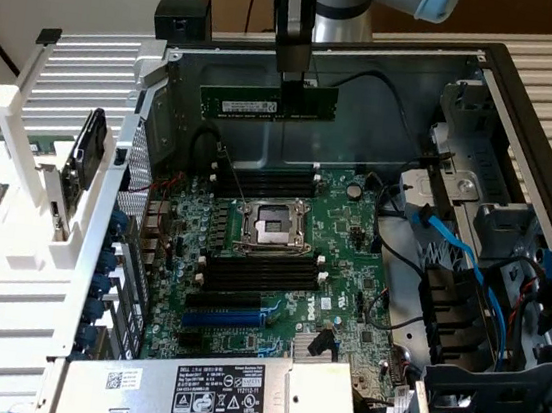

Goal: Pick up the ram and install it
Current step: 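Pick up the ram and move it above insertion slot, then insert the ram into the slot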

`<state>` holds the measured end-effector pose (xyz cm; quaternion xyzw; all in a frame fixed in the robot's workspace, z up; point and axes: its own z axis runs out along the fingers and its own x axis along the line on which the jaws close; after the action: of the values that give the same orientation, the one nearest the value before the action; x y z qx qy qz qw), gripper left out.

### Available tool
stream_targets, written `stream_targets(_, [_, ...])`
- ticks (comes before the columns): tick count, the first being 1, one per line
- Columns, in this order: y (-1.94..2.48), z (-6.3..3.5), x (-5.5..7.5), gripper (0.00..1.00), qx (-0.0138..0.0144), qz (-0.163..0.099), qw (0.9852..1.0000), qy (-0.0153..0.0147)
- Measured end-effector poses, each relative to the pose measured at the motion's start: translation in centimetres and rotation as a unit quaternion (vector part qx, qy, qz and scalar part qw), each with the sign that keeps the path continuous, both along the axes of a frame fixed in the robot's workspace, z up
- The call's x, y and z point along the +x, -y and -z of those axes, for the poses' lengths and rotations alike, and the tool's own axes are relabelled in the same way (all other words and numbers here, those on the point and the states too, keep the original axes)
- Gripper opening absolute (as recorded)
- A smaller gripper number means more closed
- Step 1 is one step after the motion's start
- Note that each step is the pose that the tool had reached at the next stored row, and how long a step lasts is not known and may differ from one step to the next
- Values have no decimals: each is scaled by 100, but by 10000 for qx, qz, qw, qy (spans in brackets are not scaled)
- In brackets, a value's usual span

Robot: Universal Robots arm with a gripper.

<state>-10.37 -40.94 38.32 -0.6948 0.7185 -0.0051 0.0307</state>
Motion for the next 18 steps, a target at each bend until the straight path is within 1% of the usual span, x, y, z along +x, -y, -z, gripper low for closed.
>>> stream_targets(14, [0,2,1,12,0,-1,10000,0])
stream_targets(18, [1,31,0,12,2,5,10000,7])
